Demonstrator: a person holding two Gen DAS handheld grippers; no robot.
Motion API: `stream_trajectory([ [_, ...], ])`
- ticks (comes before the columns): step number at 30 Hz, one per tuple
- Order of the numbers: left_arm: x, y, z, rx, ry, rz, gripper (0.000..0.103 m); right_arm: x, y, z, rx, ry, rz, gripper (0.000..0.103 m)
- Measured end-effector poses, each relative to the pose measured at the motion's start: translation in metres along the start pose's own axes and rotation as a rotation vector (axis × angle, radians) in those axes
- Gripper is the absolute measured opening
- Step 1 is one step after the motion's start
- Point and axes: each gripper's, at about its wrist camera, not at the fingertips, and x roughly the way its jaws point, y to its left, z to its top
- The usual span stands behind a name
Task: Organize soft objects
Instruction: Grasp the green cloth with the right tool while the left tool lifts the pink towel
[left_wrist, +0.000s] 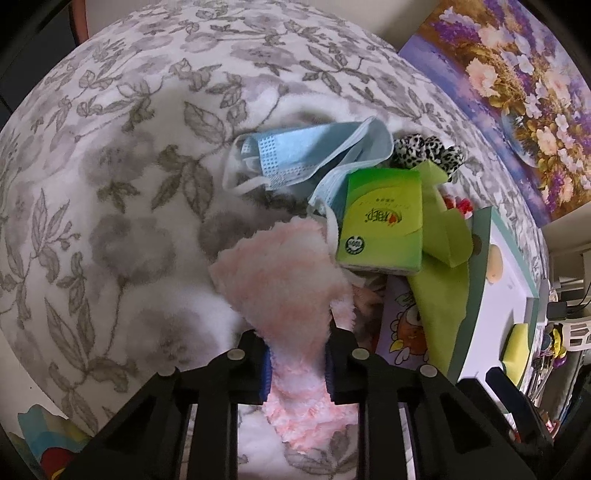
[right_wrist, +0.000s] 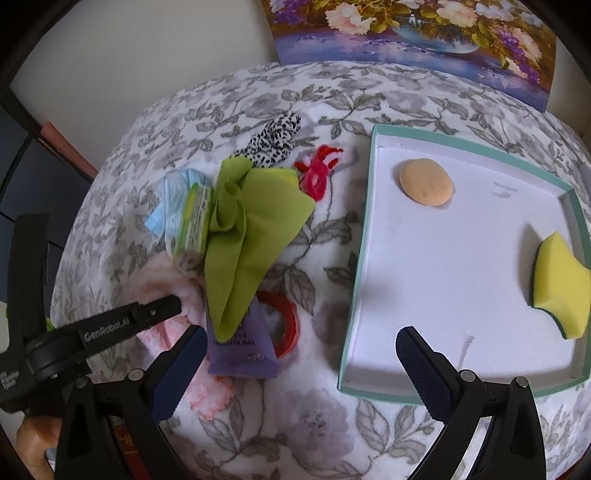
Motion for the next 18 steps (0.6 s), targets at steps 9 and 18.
stream_trajectory([
  [9, -0.012, -0.002, 0.004, 0.009, -0.046, -0.02, 0.021, -0.004, 0.002, 0.016, 0.004, -0.106, 0.046, 0.103],
  [18, -0.016, -0.002, 0.003, 0.018, -0.06, -0.02, 0.022, 0.013, 0.007, 0.026, -0.004, -0.113, 0.11, 0.095],
])
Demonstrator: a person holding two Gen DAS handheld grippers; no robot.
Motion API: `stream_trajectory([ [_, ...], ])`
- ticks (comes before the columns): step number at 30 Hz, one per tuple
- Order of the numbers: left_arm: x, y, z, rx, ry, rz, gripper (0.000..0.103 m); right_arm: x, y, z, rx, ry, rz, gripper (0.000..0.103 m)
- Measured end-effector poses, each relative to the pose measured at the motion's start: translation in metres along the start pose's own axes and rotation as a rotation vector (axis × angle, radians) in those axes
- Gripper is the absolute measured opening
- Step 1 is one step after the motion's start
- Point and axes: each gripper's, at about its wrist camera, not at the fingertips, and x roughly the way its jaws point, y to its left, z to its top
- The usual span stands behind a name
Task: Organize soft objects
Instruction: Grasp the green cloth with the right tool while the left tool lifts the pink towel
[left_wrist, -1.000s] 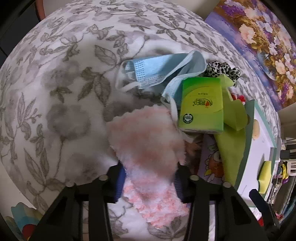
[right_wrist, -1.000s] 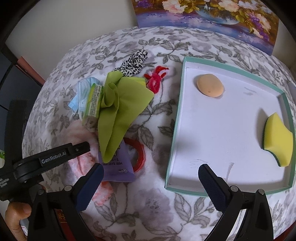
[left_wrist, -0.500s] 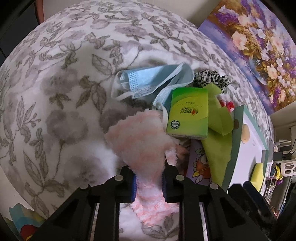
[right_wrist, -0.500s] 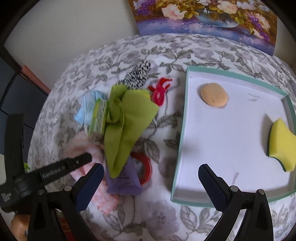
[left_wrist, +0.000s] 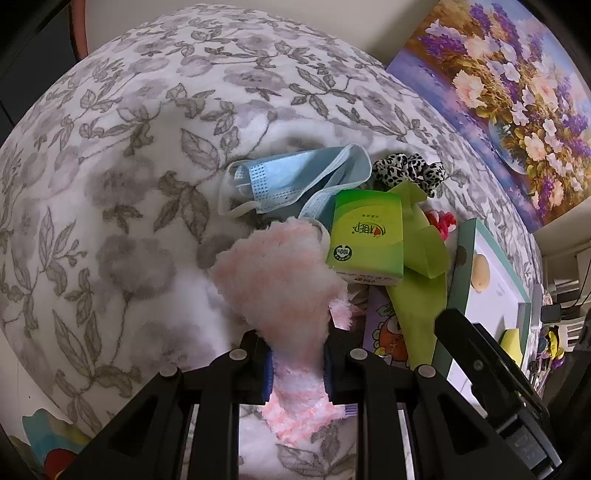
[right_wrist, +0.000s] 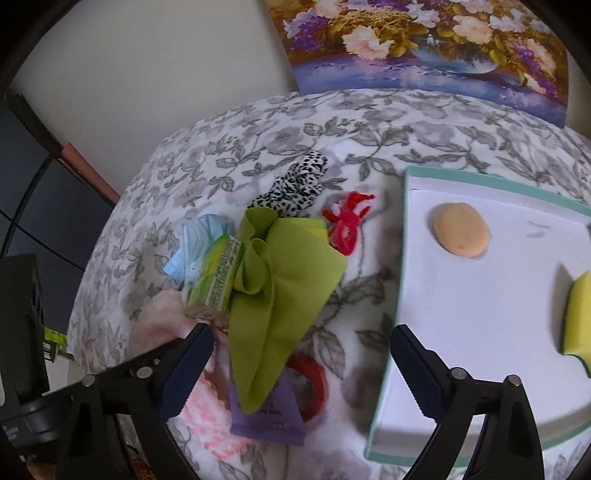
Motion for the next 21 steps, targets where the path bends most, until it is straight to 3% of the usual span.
stream_trajectory([
  [8, 0.002, -0.003, 0.002, 0.009, -0.001, -0.003, 0.022, 0.015, 0.004, 0.001, 0.027, 0.039, 0.058, 0.071],
  [10, 0.003, -0.003, 0.002, 0.01, 0.002, -0.003, 0.022, 0.017, 0.005, 0.001, 0.029, 0.048, 0.066, 0.053],
  [13, 0.003, -0.003, 0.002, 0.011, 0.003, -0.005, 0.022, 0.019, 0.005, 0.001, 0.032, 0.056, 0.091, 0.038],
  [21, 0.003, -0.003, 0.003, 0.011, 0.005, -0.014, 0.022, 0.013, 0.013, 0.004, 0.014, 0.017, 0.123, 0.015],
])
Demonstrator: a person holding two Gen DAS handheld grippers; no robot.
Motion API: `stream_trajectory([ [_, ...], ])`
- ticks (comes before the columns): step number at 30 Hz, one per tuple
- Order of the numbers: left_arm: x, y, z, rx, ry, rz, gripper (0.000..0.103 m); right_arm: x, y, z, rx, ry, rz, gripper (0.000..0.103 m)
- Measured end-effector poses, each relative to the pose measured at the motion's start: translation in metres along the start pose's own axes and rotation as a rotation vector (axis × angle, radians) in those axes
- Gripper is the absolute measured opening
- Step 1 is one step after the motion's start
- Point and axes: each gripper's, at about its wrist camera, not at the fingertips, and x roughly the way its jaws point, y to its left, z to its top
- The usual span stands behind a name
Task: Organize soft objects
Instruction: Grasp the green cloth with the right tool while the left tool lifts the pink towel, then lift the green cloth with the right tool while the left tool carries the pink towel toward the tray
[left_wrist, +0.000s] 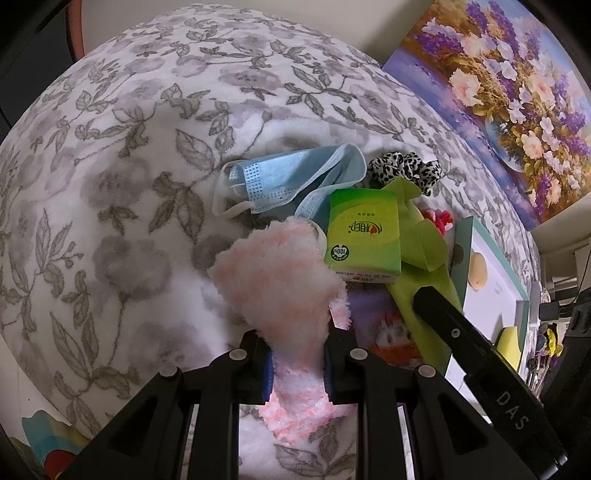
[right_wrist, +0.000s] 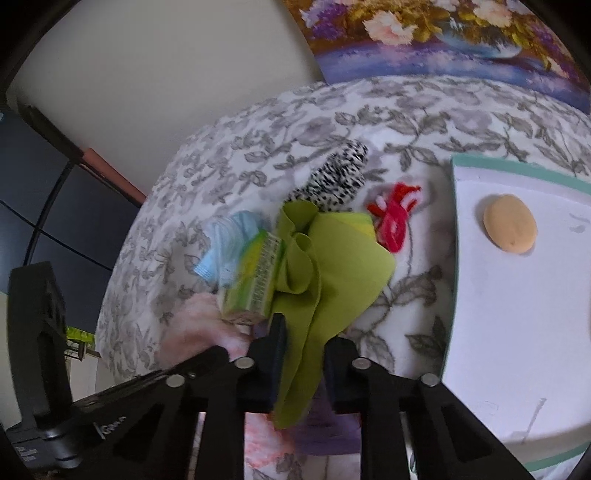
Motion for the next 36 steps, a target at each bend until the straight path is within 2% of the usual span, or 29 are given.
stream_trajectory([
  [3, -0.003, 0.0, 0.0, -0.003, -0.01, -0.006, 0.022, -0.005, 0.005, 0.001, -0.02, -0.019, -0.002, 0.011],
  [9, -0.012, 0.001, 0.001, -0.002, -0.046, -0.015, 0.021, -0.015, 0.008, 0.004, -0.027, -0.061, 0.01, 0.009],
  [12, -0.017, -0.001, 0.001, 0.001, -0.069, -0.013, 0.021, -0.024, 0.009, 0.007, -0.027, -0.089, 0.031, 0.003],
  [21, -0.028, -0.002, 0.002, 0.001, -0.109, -0.029, 0.021, -0.04, 0.017, 0.01, -0.057, -0.132, 0.064, 0.002],
  [27, -0.032, -0.006, 0.003, 0.014, -0.128, -0.032, 0.021, -0.034, 0.02, 0.007, -0.067, -0.105, 0.047, 0.001],
  [36, -0.037, -0.007, 0.003, 0.017, -0.153, -0.049, 0.021, -0.05, 0.016, 0.011, -0.02, -0.154, 0.122, 0.001],
])
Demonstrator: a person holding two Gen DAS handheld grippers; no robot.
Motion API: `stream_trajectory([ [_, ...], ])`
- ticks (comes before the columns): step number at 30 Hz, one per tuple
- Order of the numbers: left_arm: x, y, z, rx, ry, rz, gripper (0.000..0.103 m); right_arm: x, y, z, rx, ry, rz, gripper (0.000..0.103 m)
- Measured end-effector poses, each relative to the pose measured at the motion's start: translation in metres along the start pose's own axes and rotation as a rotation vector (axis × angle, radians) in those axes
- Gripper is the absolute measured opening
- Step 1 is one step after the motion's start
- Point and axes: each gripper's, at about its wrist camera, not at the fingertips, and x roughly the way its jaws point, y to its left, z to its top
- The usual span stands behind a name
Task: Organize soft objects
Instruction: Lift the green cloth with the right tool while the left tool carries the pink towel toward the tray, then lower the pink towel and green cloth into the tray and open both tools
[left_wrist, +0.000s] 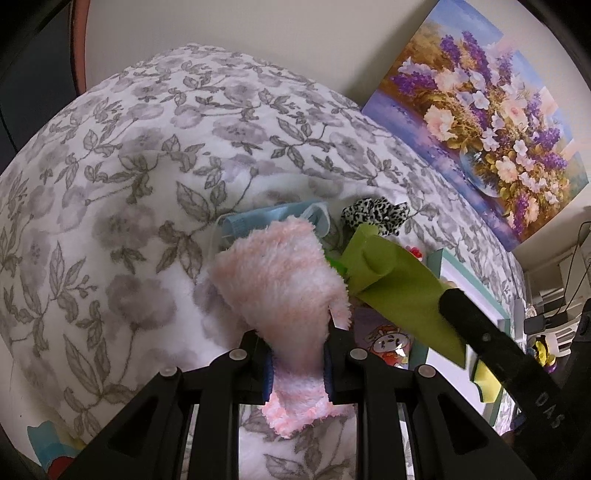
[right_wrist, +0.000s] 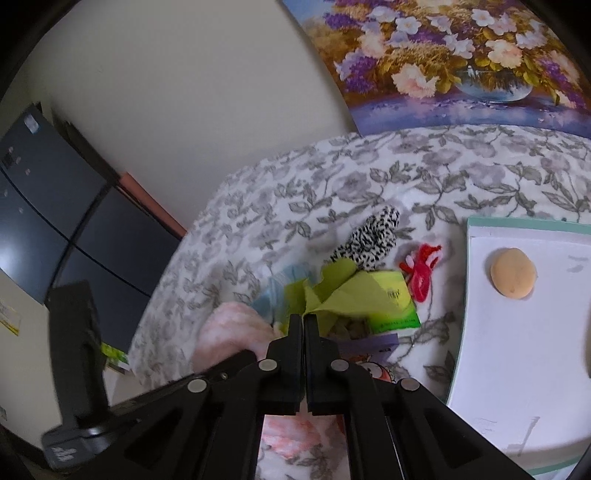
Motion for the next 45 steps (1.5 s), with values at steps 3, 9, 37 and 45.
stream_trajectory([
  [3, -0.004, -0.003, 0.0, 0.009, -0.018, 0.0, 0.021, -0.01, 0.002, 0.004, 0.004, -0.031, 0.009, 0.001],
  [9, -0.016, -0.01, 0.002, 0.024, -0.05, 0.001, 0.021, -0.031, 0.005, 0.013, 0.005, -0.095, 0.04, 0.001],
  [37, -0.049, -0.183, 0.005, 0.332, -0.118, -0.076, 0.021, -0.155, -0.094, 0.035, 0.192, -0.377, -0.104, 0.001],
  [45, -0.001, -0.243, -0.02, 0.448, -0.029, -0.123, 0.022, -0.19, -0.15, 0.029, 0.298, -0.431, -0.226, 0.001],
])
